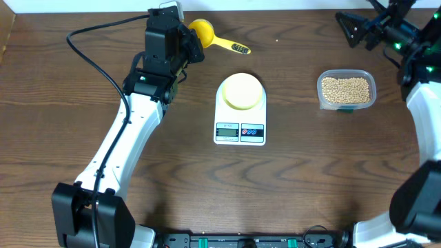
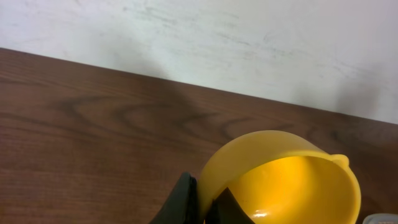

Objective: Scoop item into bowl and weigh 50g on scale
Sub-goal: 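Move the right gripper toward the scoop held by the left gripper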

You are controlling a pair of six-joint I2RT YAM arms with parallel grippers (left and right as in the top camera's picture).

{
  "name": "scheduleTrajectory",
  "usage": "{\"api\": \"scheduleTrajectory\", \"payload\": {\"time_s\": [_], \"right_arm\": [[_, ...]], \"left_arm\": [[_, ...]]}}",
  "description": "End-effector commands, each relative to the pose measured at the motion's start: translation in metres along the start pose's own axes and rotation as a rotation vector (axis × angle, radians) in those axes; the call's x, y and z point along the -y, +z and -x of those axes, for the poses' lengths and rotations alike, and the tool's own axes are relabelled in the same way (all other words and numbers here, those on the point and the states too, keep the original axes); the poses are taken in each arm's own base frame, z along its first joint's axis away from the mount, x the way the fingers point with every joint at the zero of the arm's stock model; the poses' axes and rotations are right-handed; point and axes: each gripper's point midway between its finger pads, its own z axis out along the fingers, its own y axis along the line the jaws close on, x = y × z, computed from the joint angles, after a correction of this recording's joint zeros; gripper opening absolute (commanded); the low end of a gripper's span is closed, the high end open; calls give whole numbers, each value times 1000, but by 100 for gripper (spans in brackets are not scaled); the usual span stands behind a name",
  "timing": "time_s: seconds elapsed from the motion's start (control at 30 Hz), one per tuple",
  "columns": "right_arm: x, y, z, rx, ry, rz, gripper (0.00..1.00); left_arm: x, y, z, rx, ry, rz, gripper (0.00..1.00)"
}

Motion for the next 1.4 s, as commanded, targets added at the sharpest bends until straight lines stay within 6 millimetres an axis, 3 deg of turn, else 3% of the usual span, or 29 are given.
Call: {"api": "scheduleTrajectory", "payload": {"time_s": [0.0, 0.13, 0.43, 0.77, 1.07, 1.23, 1.37], "right_arm": [[-2, 12, -13, 8, 137, 126, 99], [-9, 34, -31, 9, 176, 202, 99], [-27, 66, -47, -26, 214, 192, 99], [-38, 74, -47, -23, 202, 208, 99], [-53, 96, -46, -12, 188, 176, 99], [-77, 115, -48, -17, 184, 186, 99], [-95, 124, -49, -25, 181, 222, 92]], "left_arm": [[-4, 2, 0, 5, -11, 15, 8], [-4, 2, 0, 5, -11, 15, 8], [-3, 2, 3, 14, -19, 11, 8], [-2, 2, 6, 26, -76, 5, 8], [0, 2, 10, 44, -120, -5, 8], [6, 1, 22, 92, -152, -31, 8], [8, 0, 28, 115, -152, -43, 8]]}}
